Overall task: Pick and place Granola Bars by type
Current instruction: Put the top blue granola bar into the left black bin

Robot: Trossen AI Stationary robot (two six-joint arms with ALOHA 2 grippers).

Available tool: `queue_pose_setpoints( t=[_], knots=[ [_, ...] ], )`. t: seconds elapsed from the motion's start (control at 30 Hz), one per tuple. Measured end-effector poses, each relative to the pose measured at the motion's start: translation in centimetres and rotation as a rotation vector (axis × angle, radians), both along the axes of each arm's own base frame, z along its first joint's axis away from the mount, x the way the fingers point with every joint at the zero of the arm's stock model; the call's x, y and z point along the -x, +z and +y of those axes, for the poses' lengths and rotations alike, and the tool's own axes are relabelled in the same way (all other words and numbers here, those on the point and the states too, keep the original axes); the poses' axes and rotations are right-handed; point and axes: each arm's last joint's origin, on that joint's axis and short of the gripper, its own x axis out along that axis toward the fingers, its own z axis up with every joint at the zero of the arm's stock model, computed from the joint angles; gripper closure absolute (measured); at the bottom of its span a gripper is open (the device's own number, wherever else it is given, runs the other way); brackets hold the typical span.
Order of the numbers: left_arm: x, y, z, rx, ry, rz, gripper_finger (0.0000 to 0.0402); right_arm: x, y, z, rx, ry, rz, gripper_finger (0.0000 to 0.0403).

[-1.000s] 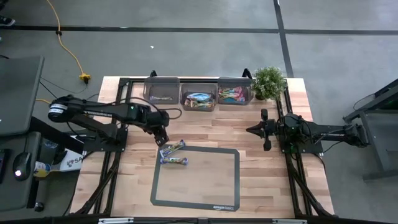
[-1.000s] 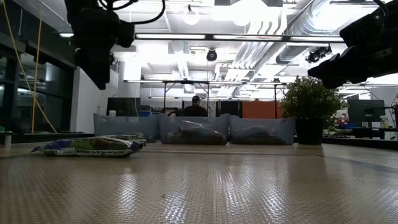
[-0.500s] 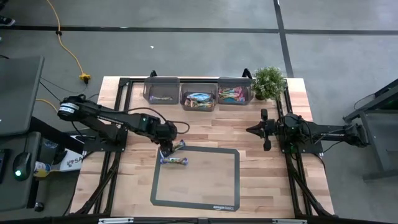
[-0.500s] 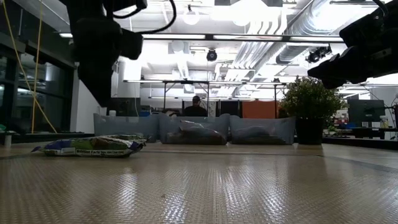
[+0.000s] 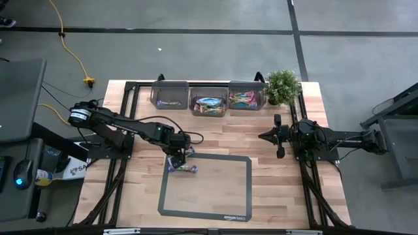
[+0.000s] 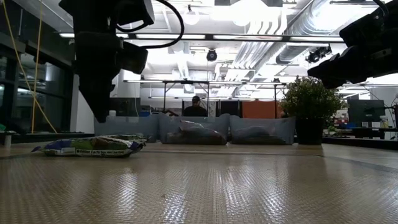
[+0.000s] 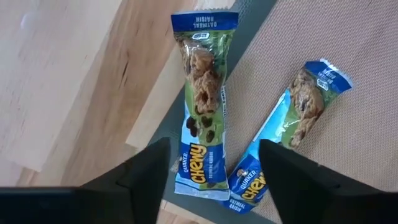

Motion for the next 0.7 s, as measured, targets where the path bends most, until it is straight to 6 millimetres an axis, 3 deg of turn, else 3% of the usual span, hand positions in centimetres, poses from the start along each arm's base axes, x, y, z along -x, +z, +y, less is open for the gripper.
queue_pose_setpoints(
  t=[0.3,0.5,0.7],
  knots=[
    [0.0,0.0,0.1,-0.028,0.013,-0.001,0.0062,0.0,0.0,0.0,0.0,0.0,-0.001,0.0402],
    [-0.2,-0.5,0.2,-0.076,0.024,0.02,0.0055,0.0,0.0,0.0,0.0,0.0,0.0,0.0402],
    [-0.8,-2.3,0.2,-0.095,0.002,0.088,0.0055,0.0,0.0,0.0,-0.001,0.0,0.005,0.0402]
  ],
)
